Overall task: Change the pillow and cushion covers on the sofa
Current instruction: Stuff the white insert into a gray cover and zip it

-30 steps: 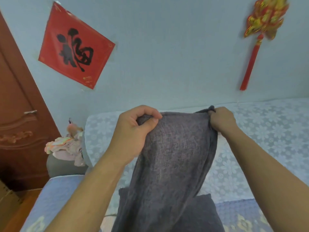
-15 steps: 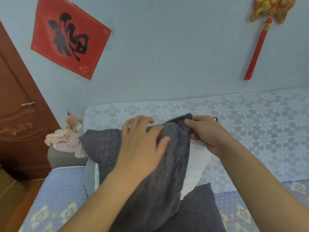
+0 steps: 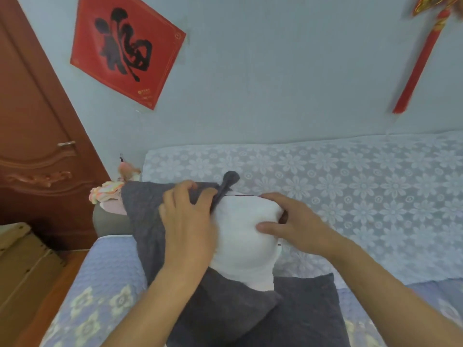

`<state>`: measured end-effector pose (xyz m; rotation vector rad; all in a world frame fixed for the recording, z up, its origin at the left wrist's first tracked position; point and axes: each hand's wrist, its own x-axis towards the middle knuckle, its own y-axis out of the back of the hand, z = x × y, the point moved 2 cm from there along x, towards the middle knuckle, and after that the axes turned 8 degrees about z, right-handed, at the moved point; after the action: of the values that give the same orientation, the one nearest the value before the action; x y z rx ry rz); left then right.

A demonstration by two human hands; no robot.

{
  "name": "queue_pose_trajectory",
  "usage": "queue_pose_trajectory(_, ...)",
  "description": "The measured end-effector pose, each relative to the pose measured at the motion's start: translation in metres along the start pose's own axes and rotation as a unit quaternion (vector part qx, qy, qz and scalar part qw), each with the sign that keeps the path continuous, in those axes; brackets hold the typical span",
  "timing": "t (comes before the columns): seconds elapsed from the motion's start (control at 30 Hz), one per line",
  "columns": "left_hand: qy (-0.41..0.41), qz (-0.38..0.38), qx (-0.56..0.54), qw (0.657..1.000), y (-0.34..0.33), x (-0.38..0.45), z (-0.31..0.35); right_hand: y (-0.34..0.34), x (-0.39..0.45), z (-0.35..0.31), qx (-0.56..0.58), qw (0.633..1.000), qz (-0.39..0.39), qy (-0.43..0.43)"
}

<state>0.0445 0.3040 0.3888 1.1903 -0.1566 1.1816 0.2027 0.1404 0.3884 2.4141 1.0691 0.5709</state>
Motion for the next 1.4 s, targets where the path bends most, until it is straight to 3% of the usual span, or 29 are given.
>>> queue_pose_trajectory(0.07,0.029,0.014,-0.070,0.997,0.001,-0.008,0.006,-0.030,0.003,-0.006,0.006,0.995,0.102,0.015)
queue_pose_trajectory(0.17,0.017,0.047,-0.011,0.999,-0.001,-0.019,-0.017,-0.050,0.011,-0.012,-0.070,0.981,0.170,0.068)
queue_pose_trajectory(0.33,0.038,-0.027,0.081,0.996,0.002,-0.018,-0.055,-0.057,0.009,-0.020,0.014,0.998,0.062,0.030)
queue_pose_trajectory(0.43,0.077,0.012,0.057,0.995,0.007,-0.012,-0.054,-0.061,0.005,-0.033,0.015,0.998,0.033,0.045)
queue_pose_trajectory(0.53,0.096,0.049,0.008,0.994,0.022,0.001,-0.036,-0.072,0.002,-0.043,-0.070,0.993,0.051,0.078)
queue_pose_trajectory(0.7,0.013,0.041,-0.089,0.995,0.038,-0.016,0.025,-0.101,0.021,-0.035,-0.190,0.972,0.096,0.102)
queue_pose_trajectory(0.8,0.116,0.041,-0.191,0.974,0.031,-0.023,-0.004,-0.099,0.012,-0.024,-0.160,0.978,0.117,0.068)
queue_pose_trajectory(0.93,0.201,0.070,-0.243,0.946,0.039,-0.023,-0.024,-0.107,-0.016,-0.034,-0.087,0.980,0.095,0.148)
queue_pose_trajectory(1.07,0.083,0.087,-0.228,0.966,0.050,-0.017,0.000,-0.129,-0.023,-0.048,-0.088,0.984,0.040,0.151)
queue_pose_trajectory(1.17,-0.070,0.104,-0.219,0.968,0.057,0.008,0.028,-0.118,0.005,-0.071,-0.132,0.967,0.184,0.117)
queue_pose_trajectory(1.2,-0.088,0.119,-0.223,0.964,0.062,0.021,0.032,-0.103,0.012,-0.083,-0.117,0.964,0.214,0.103)
queue_pose_trajectory(1.27,-0.057,0.160,-0.192,0.967,0.072,0.049,0.023,-0.073,0.013,-0.108,-0.043,0.971,0.204,0.113)
queue_pose_trajectory(1.33,0.002,0.186,-0.083,0.979,0.078,0.070,0.004,-0.054,-0.005,-0.124,-0.033,0.971,0.175,0.160)
queue_pose_trajectory(1.4,0.027,0.158,-0.046,0.986,0.075,0.074,-0.007,-0.057,-0.018,-0.119,-0.031,0.977,0.114,0.175)
